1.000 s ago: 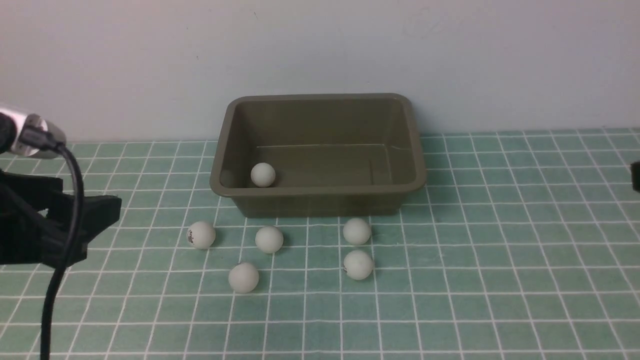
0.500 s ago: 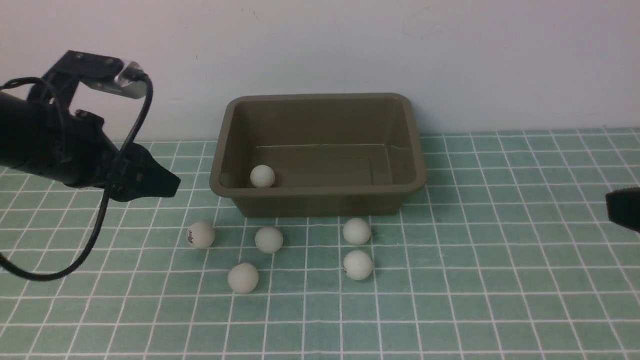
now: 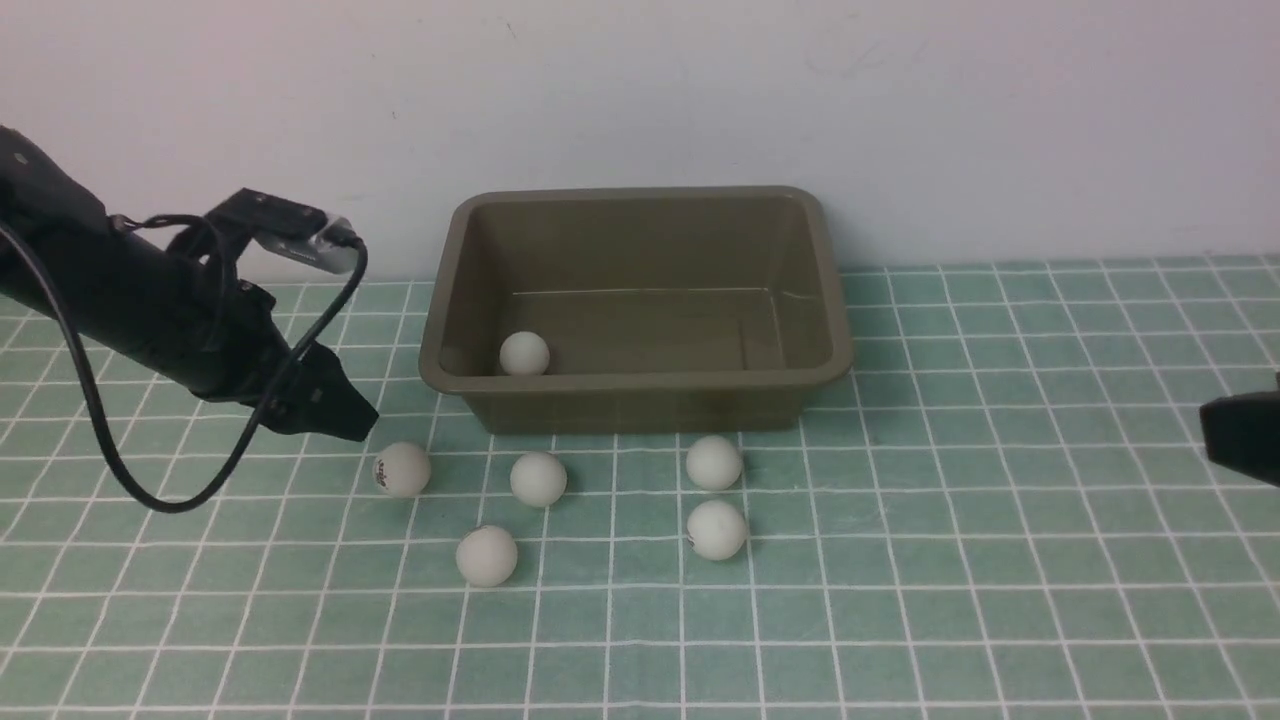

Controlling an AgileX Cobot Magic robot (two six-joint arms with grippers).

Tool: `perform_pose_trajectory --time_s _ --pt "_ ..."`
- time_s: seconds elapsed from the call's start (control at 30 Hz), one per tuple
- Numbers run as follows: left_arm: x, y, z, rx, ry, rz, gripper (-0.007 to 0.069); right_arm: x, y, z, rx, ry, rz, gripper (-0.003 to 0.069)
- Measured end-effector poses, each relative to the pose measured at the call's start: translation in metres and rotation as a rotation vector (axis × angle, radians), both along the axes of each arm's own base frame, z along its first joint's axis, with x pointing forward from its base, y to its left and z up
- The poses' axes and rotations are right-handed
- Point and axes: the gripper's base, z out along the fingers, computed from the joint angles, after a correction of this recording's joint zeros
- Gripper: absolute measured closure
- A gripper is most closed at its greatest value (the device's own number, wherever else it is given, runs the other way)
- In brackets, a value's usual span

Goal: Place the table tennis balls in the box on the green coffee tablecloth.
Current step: 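Reach for and grasp a ping pong ball on the table beside the basket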

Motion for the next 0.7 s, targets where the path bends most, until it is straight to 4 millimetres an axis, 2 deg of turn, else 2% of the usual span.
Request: perform_pose_trajectory --time_s 0.53,0.7 --pt "-0.0011 -0.0015 -0.0011 -0.004 0.026 0.025 0.0041 -0.0003 0.0 -0.0003 -0.001 0.005 0.001 0.0333" --pt "-0.0027 -0.0017 -0.0074 -0.004 0.063 0.018 0.0067 -0.0003 0.0 -0.0003 -0.001 0.005 0.001 0.0333"
